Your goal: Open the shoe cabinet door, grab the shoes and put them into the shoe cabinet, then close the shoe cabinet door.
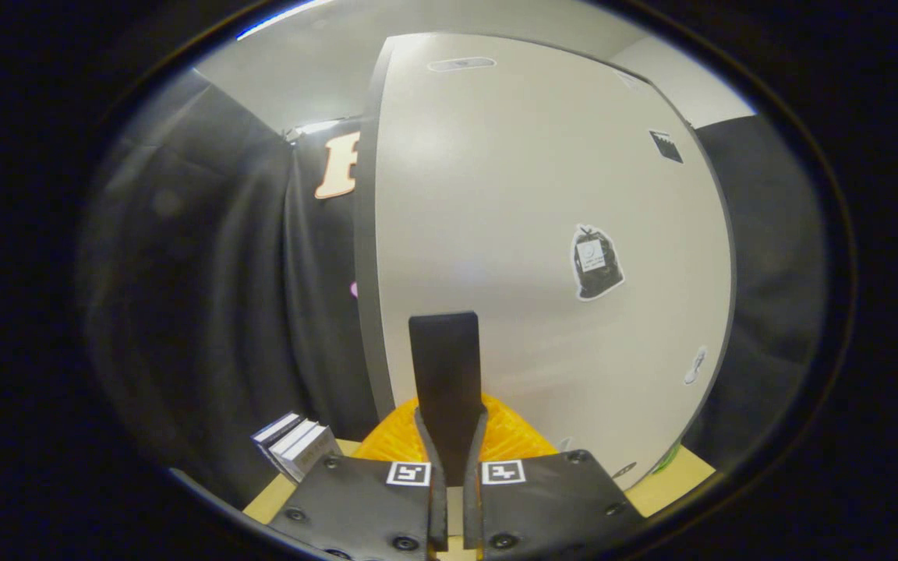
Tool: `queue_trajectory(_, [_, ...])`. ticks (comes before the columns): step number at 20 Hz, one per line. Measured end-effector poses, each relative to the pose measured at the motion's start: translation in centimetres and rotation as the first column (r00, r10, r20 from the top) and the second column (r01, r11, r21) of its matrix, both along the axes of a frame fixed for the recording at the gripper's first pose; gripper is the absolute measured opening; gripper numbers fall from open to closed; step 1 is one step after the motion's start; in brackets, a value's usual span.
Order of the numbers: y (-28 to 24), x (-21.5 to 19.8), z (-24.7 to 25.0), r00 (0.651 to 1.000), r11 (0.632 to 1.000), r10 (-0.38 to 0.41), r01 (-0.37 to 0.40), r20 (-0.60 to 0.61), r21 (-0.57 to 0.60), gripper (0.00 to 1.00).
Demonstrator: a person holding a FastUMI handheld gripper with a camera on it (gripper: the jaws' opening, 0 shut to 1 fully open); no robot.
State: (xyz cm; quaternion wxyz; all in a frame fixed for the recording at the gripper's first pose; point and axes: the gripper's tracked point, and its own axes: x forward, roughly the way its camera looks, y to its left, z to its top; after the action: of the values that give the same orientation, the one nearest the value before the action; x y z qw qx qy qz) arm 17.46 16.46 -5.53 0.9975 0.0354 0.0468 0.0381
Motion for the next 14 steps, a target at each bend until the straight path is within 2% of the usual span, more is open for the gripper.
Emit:
queue_trajectory(7, [-2.4,-6.7,0.0,0.994,0.994,0.109,-0.109,-0.014,-0.002,0.09])
queue_trajectory(11, [-6.1,-10.3,0.5,0.984,0.984,0.178,-0.178,-0.024,-0.011,0.09])
queue_trajectory(14, [-9.2,-12.9,0.7,0.98,0.98,0.196,-0.197,-0.031,-0.016,0.09])
